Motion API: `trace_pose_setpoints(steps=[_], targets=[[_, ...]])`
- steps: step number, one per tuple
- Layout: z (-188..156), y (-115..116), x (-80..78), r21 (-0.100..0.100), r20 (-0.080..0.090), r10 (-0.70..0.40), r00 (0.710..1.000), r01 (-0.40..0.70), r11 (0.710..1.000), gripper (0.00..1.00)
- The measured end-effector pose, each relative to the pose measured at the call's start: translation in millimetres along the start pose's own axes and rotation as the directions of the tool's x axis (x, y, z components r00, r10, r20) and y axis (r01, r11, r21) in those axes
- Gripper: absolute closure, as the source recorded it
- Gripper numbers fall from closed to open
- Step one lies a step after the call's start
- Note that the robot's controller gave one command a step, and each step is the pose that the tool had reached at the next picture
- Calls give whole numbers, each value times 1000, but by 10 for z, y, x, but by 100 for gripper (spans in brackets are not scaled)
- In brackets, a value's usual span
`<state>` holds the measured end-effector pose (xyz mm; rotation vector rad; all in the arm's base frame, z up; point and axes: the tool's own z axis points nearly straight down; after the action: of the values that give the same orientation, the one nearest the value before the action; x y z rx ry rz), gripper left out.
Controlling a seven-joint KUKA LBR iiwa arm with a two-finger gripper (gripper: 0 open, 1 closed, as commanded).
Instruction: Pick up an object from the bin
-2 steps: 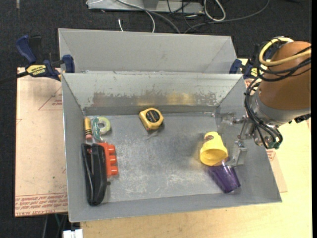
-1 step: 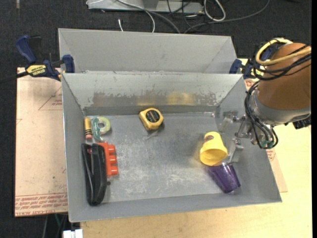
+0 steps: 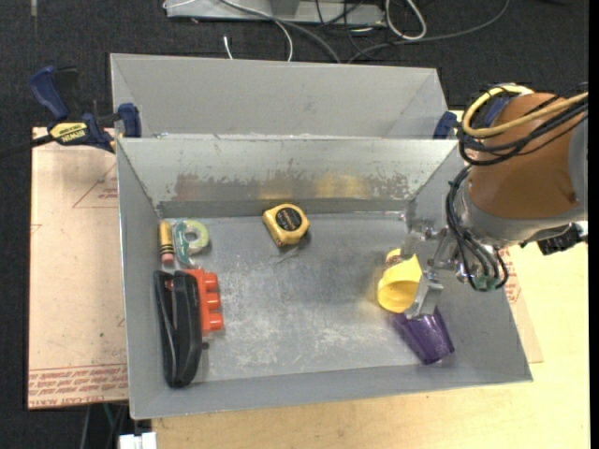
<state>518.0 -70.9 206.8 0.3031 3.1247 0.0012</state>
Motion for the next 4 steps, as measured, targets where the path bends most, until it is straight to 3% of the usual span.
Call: trace_pose_setpoints(steps=[1, 2, 3, 4], targets=[[179, -23, 35, 0, 1, -32, 999, 32, 999, 0], [304, -115, 67, -2, 2, 77, 997, -77, 997, 0], [548, 127, 138, -1, 3, -117, 993, 117, 993, 0], [618, -132, -36, -2, 5, 176, 984, -176, 984, 0]])
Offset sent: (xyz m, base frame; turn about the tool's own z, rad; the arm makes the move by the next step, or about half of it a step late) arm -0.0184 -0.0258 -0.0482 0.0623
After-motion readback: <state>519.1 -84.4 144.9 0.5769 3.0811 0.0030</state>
